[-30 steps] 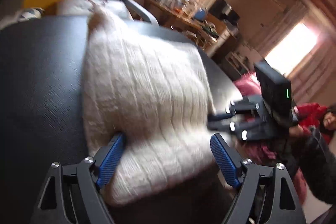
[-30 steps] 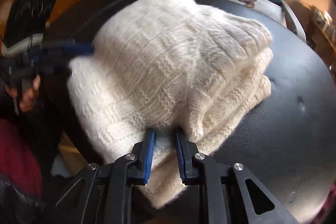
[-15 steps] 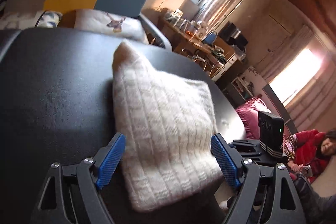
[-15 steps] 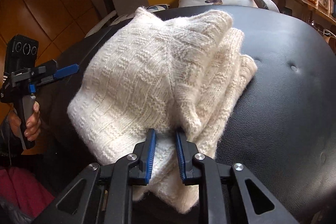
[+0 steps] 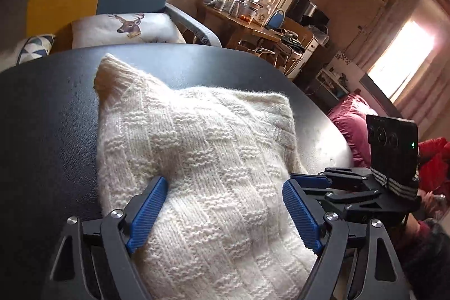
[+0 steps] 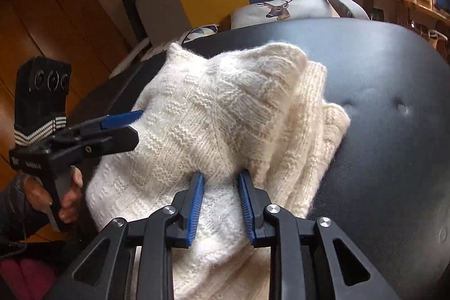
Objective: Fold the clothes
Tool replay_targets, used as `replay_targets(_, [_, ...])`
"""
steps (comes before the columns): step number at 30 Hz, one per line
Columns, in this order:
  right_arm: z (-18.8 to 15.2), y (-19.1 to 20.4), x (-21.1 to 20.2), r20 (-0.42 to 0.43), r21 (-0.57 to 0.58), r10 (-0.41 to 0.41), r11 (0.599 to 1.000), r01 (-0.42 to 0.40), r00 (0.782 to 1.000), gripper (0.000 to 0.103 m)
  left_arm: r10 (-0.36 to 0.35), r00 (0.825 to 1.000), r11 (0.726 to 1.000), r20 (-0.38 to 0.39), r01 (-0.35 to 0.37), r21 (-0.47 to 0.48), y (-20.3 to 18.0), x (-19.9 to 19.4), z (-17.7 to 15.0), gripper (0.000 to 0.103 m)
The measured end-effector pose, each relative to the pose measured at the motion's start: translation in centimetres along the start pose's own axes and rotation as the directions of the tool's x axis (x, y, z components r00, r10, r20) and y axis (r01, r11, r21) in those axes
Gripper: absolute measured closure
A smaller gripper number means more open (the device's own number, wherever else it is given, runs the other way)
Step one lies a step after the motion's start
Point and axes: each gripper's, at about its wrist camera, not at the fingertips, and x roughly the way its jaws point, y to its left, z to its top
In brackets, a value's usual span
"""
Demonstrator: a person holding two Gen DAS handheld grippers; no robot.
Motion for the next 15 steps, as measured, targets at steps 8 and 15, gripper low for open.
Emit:
replay_targets(8, [1.6, 3.7, -4.7, 0.173, 0.065, -0.249, 0.968, 0.242, 0.953, 0.058, 0.061, 0.988, 0.995, 0.139, -0.05, -0.083, 0.5, -6.1, 0.5, 0.011])
replay_targets(15, [2.1, 7.9, -4.6, 0.199, 0.056, -0.412, 0.911, 0.409, 0.889, 0.028, 0.282, 0.955, 0.957, 0.096, -0.272, -0.103, 1.1, -6.7, -1.4, 0.008])
